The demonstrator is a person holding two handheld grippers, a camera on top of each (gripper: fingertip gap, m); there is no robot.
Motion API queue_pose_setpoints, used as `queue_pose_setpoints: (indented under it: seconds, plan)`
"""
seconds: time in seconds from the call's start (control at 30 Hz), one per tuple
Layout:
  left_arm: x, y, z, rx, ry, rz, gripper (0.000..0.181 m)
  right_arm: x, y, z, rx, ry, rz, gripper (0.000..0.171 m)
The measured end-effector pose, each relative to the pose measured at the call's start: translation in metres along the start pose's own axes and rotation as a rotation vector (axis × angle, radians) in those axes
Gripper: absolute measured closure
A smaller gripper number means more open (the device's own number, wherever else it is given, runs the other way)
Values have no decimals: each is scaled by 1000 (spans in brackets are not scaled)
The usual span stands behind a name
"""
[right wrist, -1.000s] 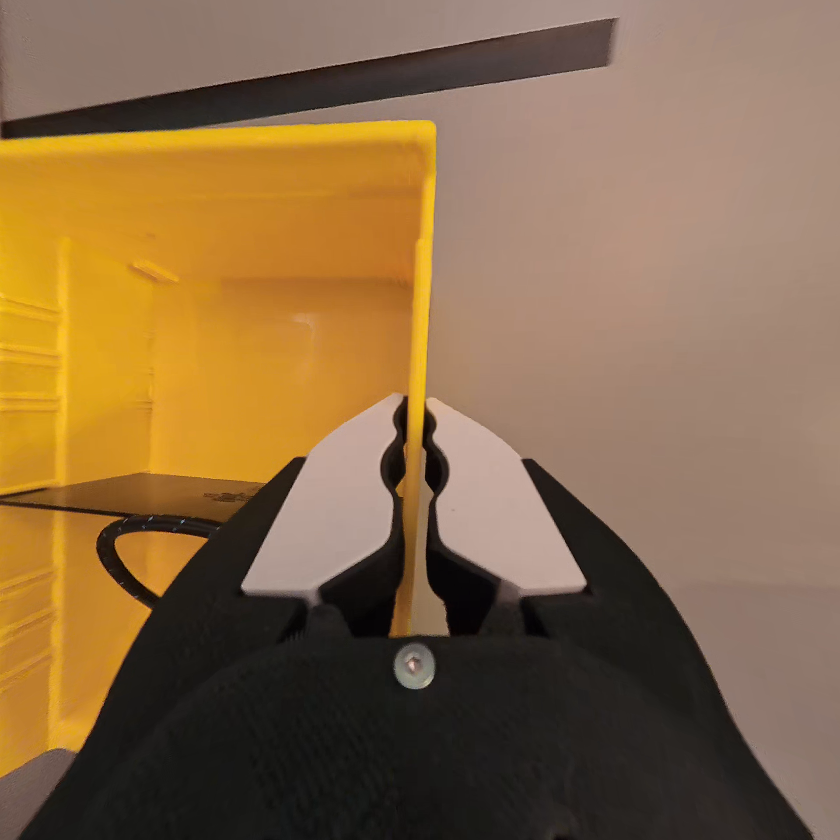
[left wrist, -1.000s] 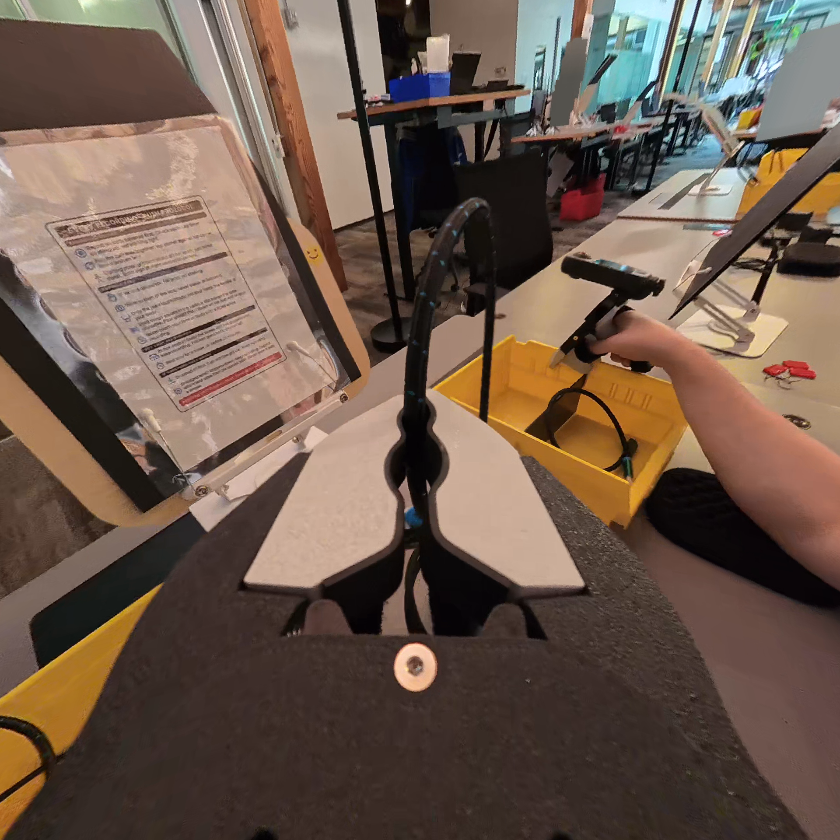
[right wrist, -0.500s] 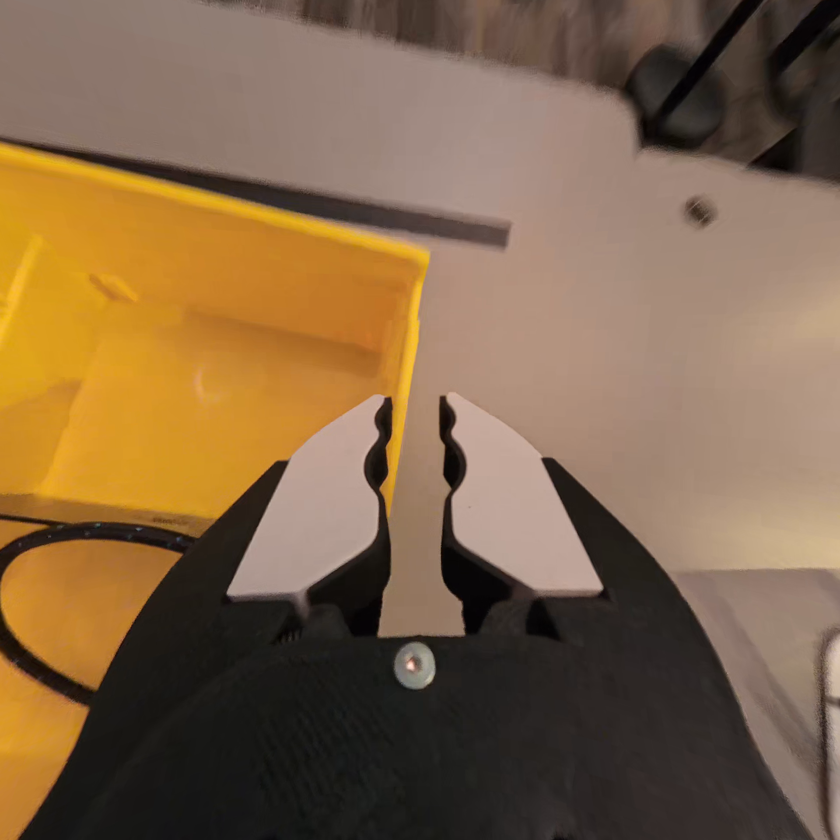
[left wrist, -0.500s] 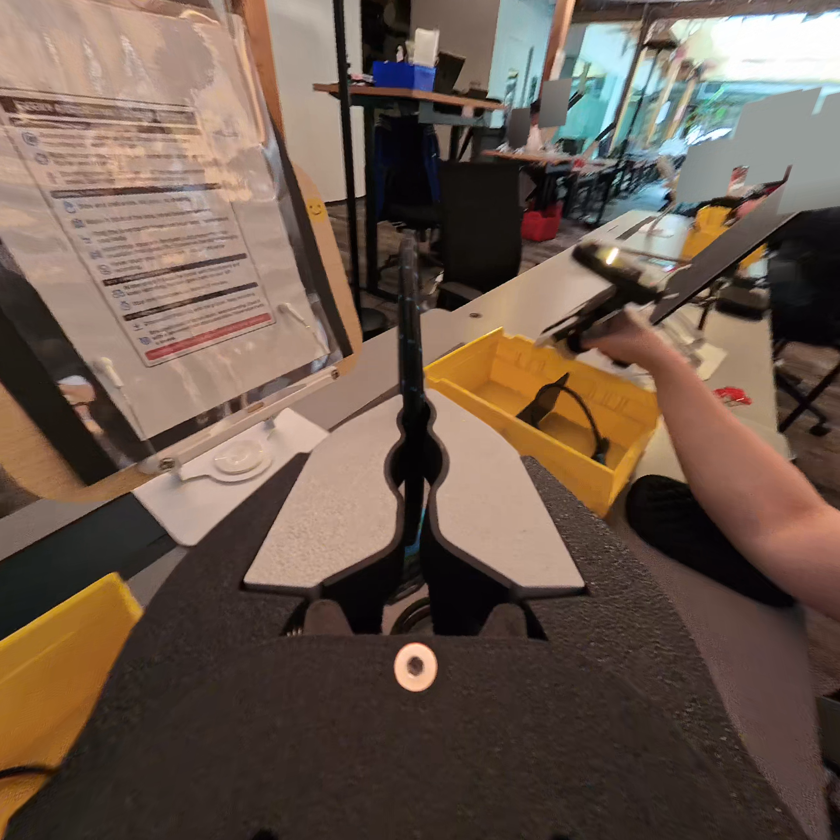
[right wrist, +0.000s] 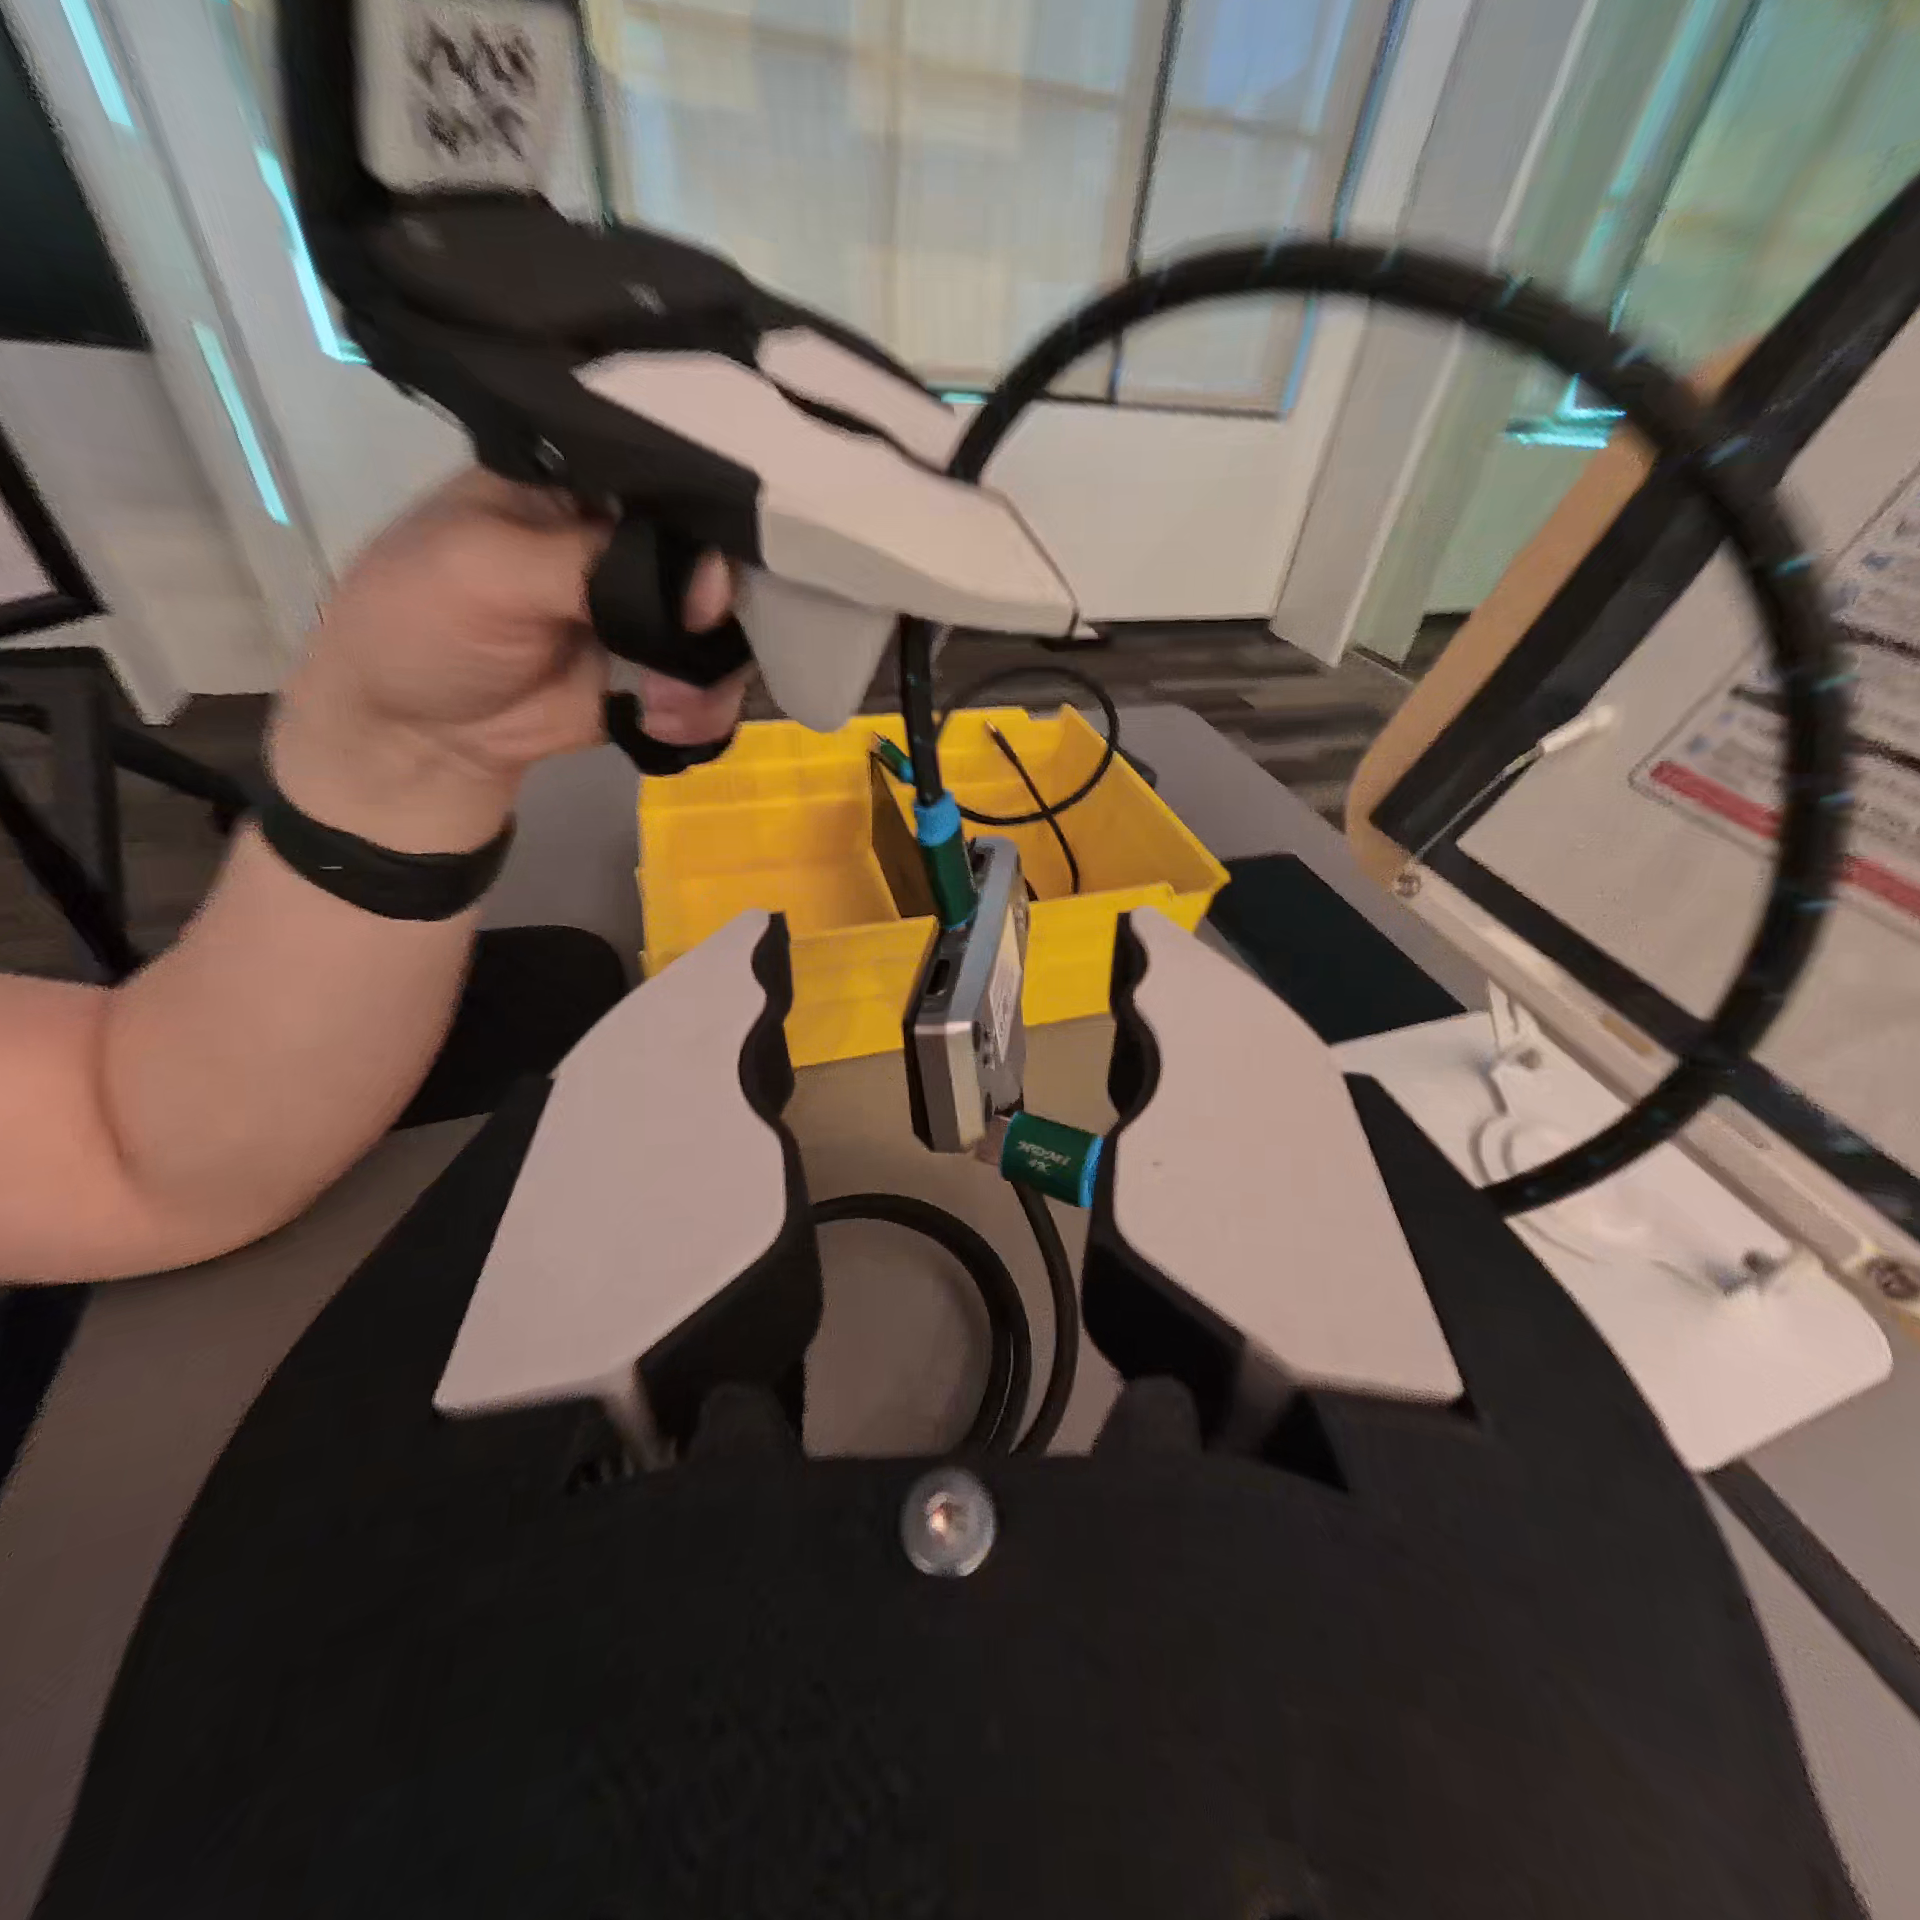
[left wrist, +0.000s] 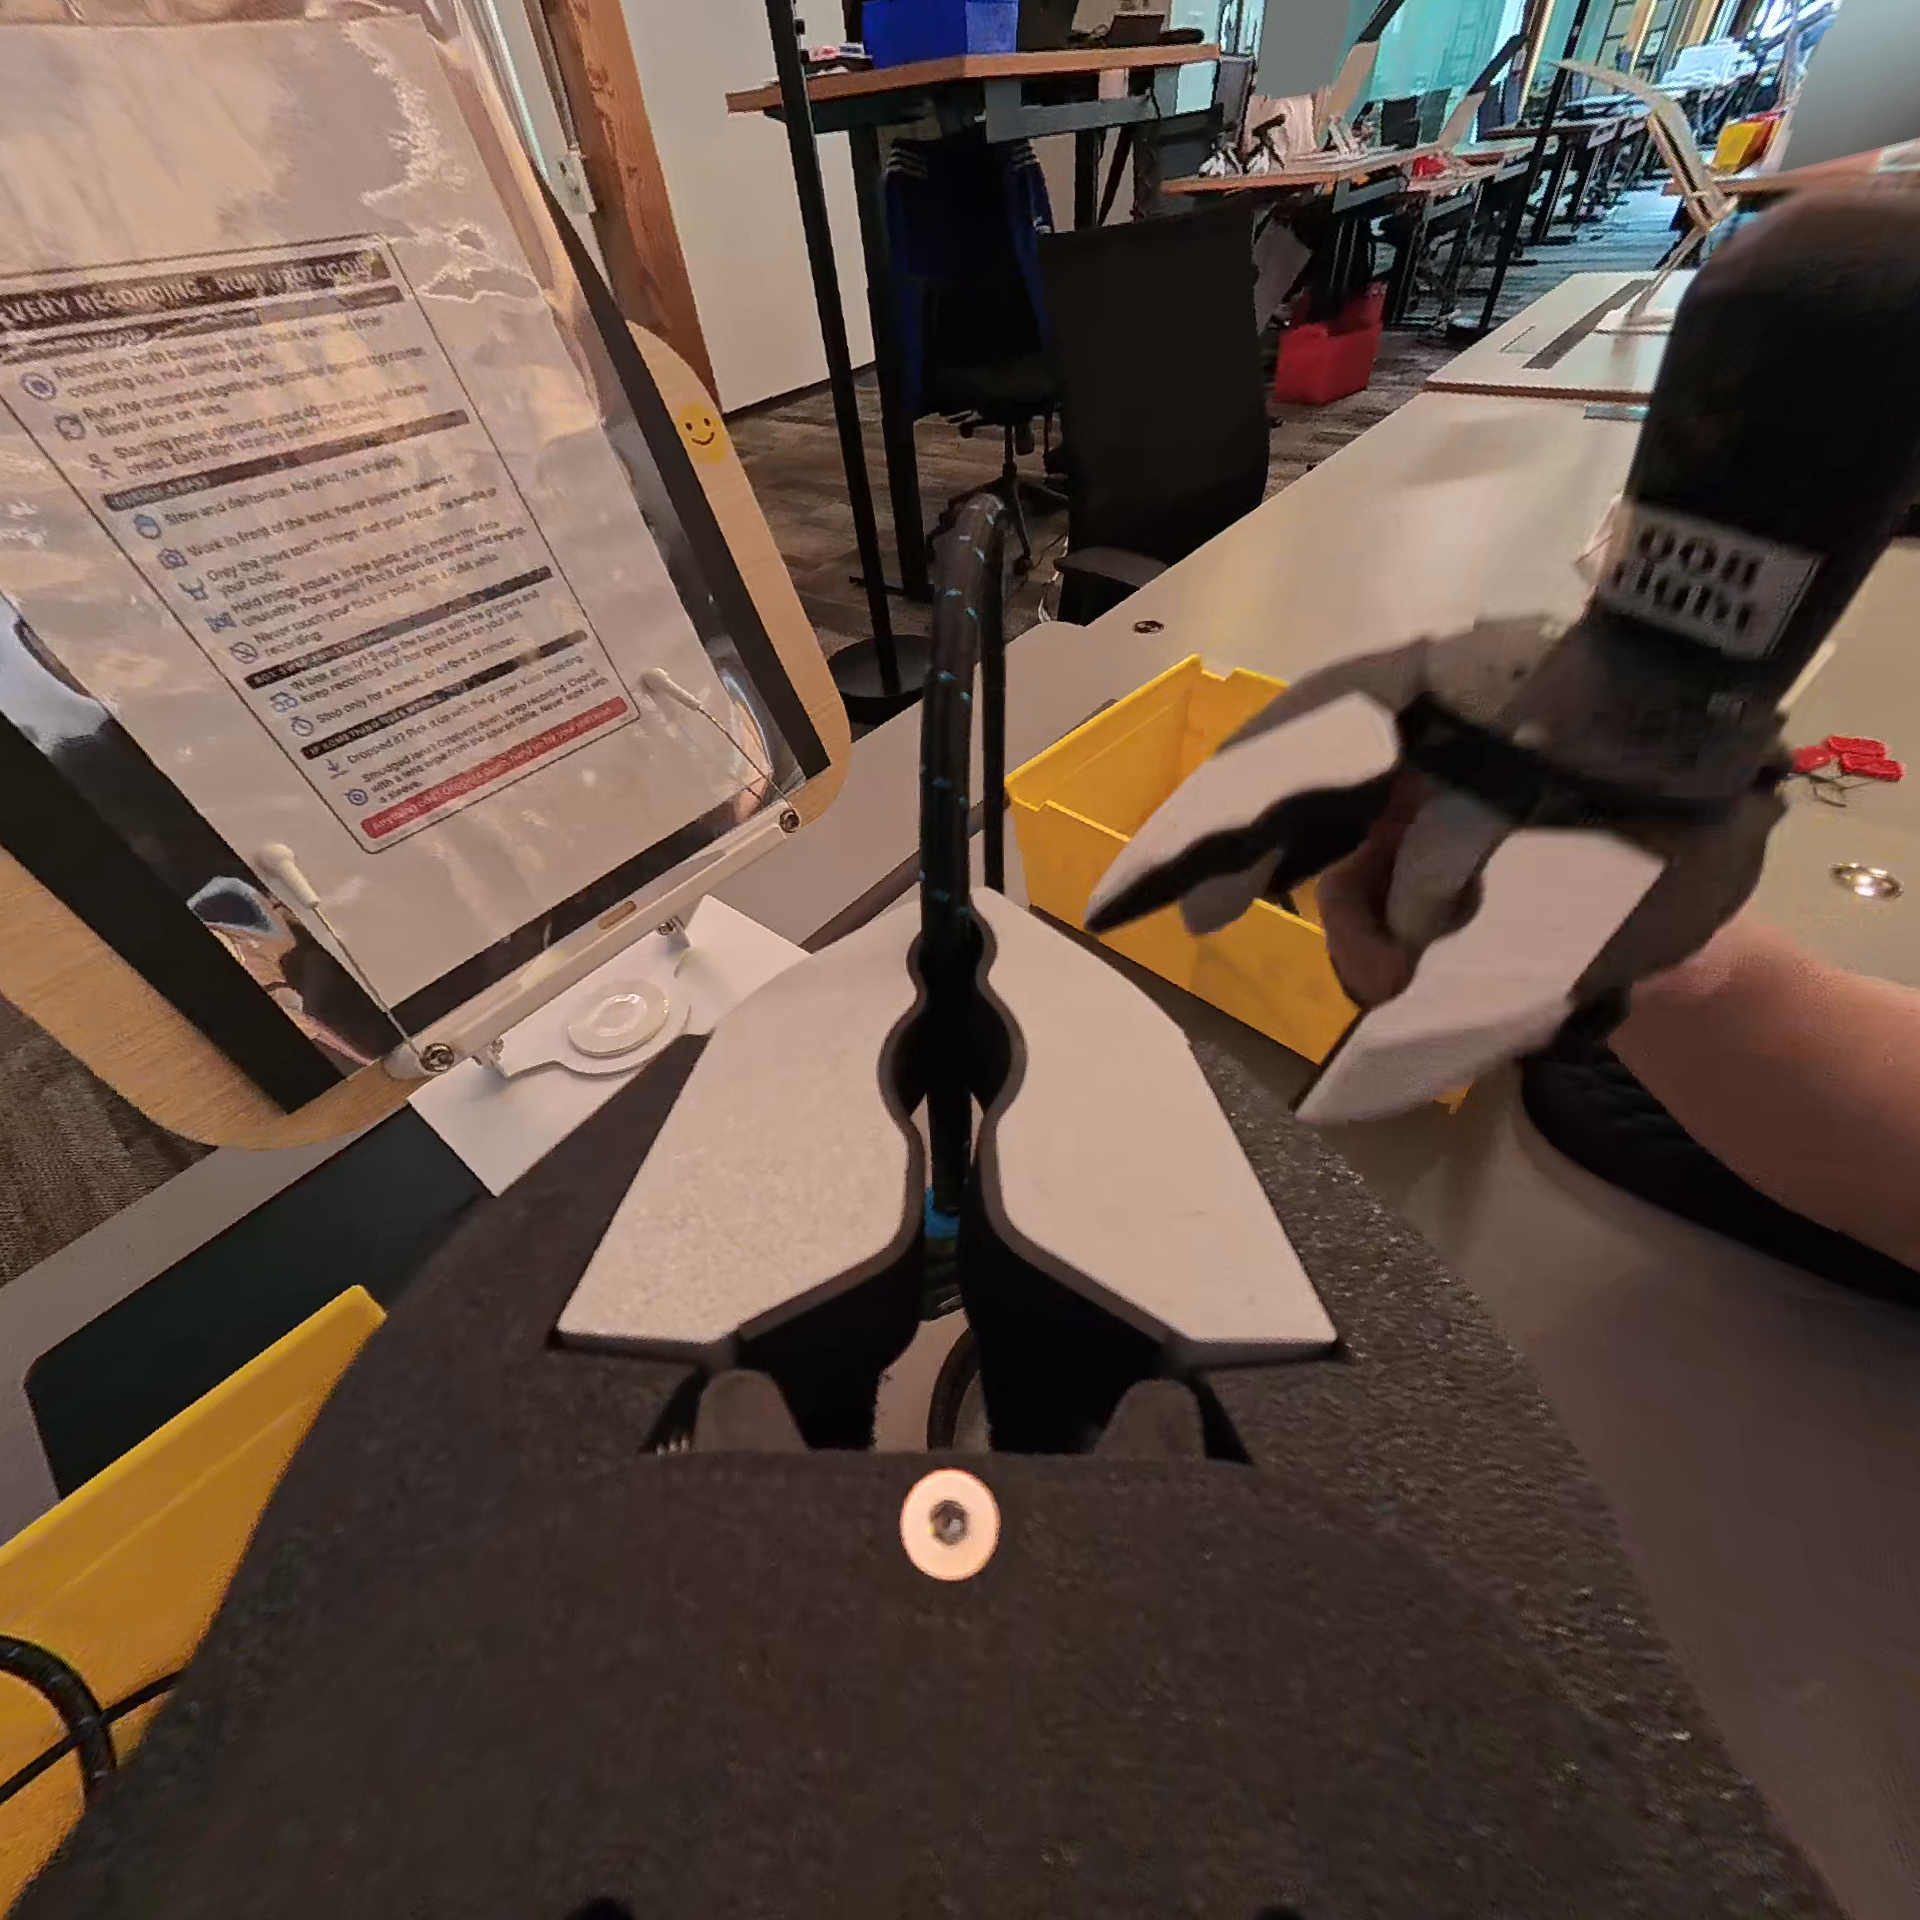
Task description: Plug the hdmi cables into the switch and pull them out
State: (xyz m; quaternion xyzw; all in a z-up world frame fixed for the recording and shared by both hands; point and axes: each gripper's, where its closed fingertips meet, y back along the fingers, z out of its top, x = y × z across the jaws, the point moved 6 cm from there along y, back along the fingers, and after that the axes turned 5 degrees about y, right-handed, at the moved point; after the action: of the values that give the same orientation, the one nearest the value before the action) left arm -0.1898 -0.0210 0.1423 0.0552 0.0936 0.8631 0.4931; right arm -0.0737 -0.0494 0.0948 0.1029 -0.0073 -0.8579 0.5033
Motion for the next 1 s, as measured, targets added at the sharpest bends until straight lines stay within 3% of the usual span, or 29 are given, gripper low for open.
queue_pose_setpoints:
  seconds: [0.17, 0.2, 0.23, 0.3, 0.4, 0.47, 0.6, 0.73, 0.83, 1.0]
  plan:
    - [-21, -8, 5, -21, 6, -60, 181, 7, -39, -41, 195, 12, -77, 104]
    - [-29, -9, 6, -33, 13, -99, 181, 6, -42, -49, 239, 18, -86, 110]
    - [-34, -11, 7, -42, 18, -119, 181, 9, -43, -52, 253, 52, -29, 147]
    - [-35, -12, 10, -80, -5, -73, 179, 5, -39, -50, 231, 110, -60, 149]
    - [-19, 1, 16, -183, 18, 38, 143, -10, -24, -37, 100, 44, -82, 149]
    - [-8, 12, 19, -268, 94, 31, 134, -25, -9, -29, -23, -64, -64, 149]
    - [8, 17, 16, -364, 248, -152, 138, -48, 19, -18, -272, -220, 1, 150]
    - [8, -9, -2, -259, 369, -425, 121, -45, 31, -5, -425, -220, 84, 149]
    - [-9, -22, -10, -223, 311, -633, 117, -24, 31, 3, -429, -66, 171, 150]
    - [-32, -21, -17, -205, 60, -727, 122, -2, 28, 6, -346, 102, 267, 149]
